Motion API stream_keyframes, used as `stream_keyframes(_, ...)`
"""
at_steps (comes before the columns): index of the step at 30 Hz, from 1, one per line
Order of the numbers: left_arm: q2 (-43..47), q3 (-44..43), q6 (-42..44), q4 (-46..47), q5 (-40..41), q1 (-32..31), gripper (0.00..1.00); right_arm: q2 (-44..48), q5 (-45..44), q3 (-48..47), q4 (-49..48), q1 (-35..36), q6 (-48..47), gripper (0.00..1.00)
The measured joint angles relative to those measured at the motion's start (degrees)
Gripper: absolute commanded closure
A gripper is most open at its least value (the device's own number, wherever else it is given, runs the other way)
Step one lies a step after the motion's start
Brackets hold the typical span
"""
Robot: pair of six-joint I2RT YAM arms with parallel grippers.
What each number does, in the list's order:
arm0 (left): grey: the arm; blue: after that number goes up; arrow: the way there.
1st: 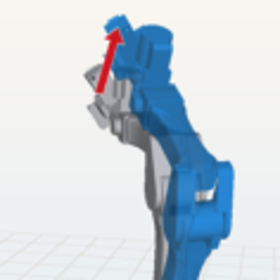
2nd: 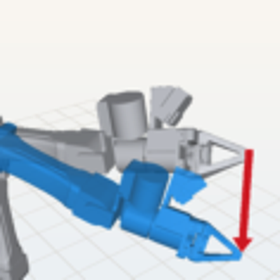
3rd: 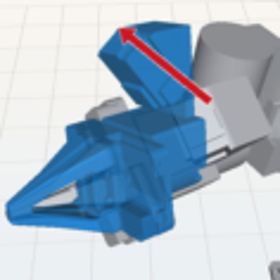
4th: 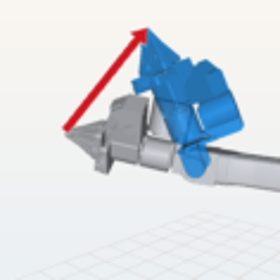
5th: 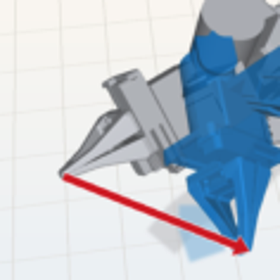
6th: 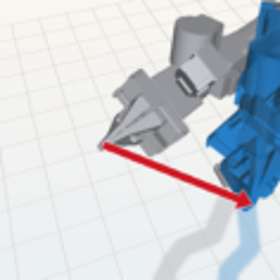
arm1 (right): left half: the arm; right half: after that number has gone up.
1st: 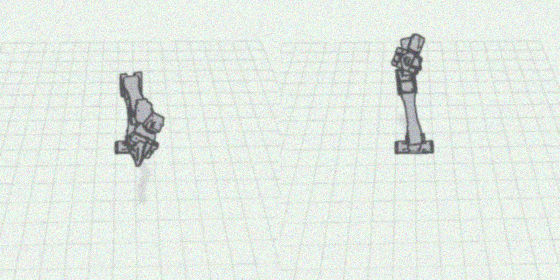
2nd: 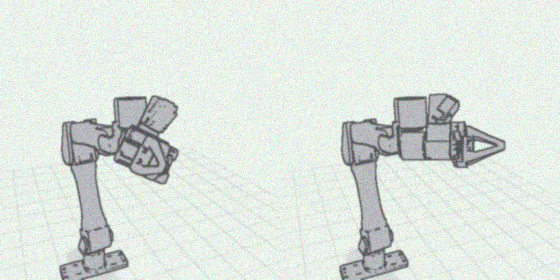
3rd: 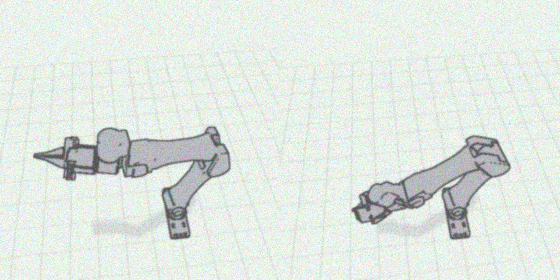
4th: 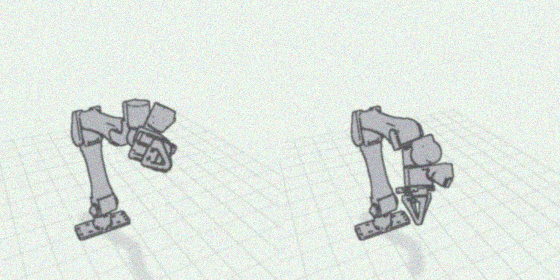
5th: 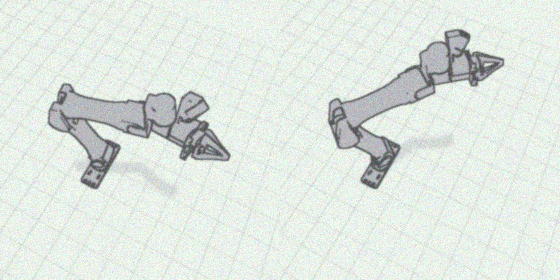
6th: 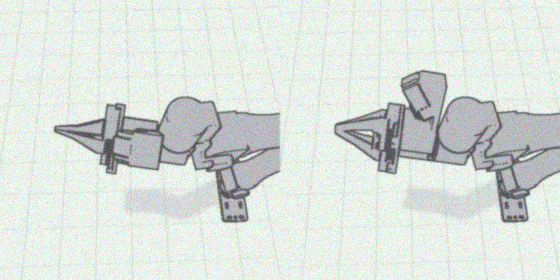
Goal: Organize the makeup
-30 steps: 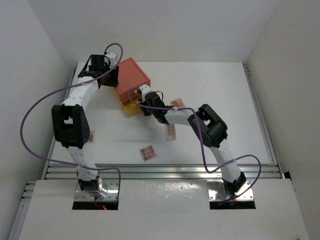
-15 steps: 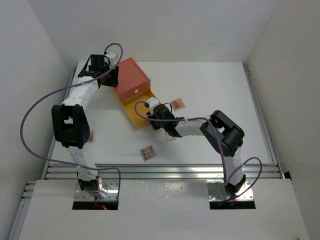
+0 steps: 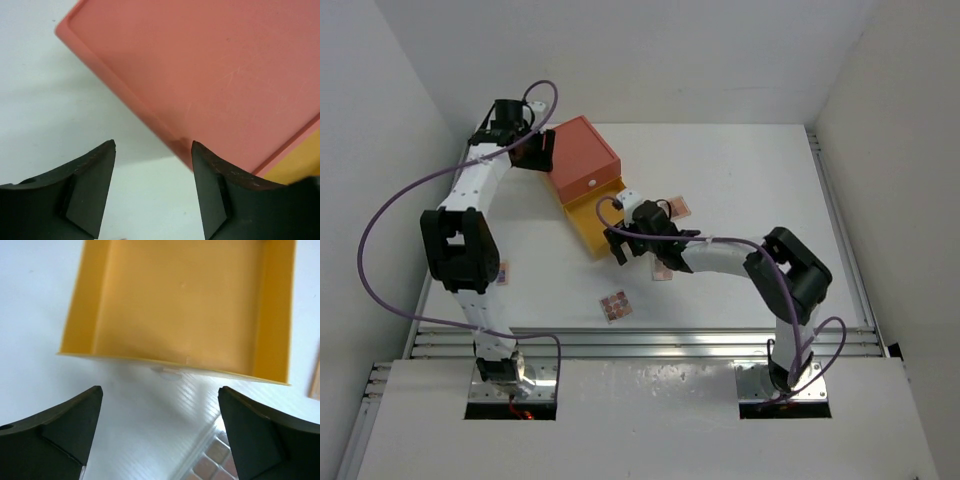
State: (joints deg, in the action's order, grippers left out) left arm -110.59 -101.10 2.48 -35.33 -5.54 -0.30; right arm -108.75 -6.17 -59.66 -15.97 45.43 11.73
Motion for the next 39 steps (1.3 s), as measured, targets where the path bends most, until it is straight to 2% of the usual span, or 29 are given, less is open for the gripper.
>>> stream_keyframes(1,0.07,-0.83,0.11,-0.96,0.04,0.13,0.17,1.44,0.26,0.35,0.57,0.00,-0.24,0.00)
stream_keyframes(2,0.24,-1.53,0.26,-1.86,0.31,0.44,0.13,2.78,0.44,0.66,1.09,0.00,-0.59,0.00)
stream_keyframes(3,0.59,-1.90,0.39,-2.56,0.59,0.76,0.00,4.04,0.63,0.85,1.75,0.02,-0.79,0.00)
stream_keyframes(7,4.22,-2.23,0.46,-7.10,3.39,2.54,0.00,8.24,1.62,0.94,5.90,0.09,-1.09,0.00)
stream_keyframes(10,10.32,2.73,1.29,-9.33,5.57,5.27,0.00,10.75,2.14,0.94,10.47,0.09,-1.14,0.00)
stream_keyframes(14,18.16,17.14,2.01,-10.99,7.72,11.41,0.00,13.38,2.86,1.33,15.15,0.11,-1.36,0.00)
stream_keyframes(17,17.81,27.41,2.51,-12.17,7.89,15.85,0.00,14.29,3.80,1.49,17.44,0.17,-1.84,0.00)
stream_keyframes(21,16.26,36.61,2.99,-11.98,5.92,19.37,0.00,14.25,4.50,1.03,20.85,0.76,-2.54,0.00)
stream_keyframes(27,14.56,39.28,3.23,-9.77,-0.66,24.52,0.00,13.18,4.79,-2.91,23.98,3.28,-3.74,0.00)
stream_keyframes(32,13.09,40.04,2.80,-6.69,-1.95,27.74,0.00,12.63,4.66,-4.50,25.22,5.07,-5.05,0.00)
stream_keyframes(39,12.50,42.95,2.03,-3.28,-0.66,26.03,0.00,11.41,3.48,-5.62,26.95,5.57,-6.21,0.00)
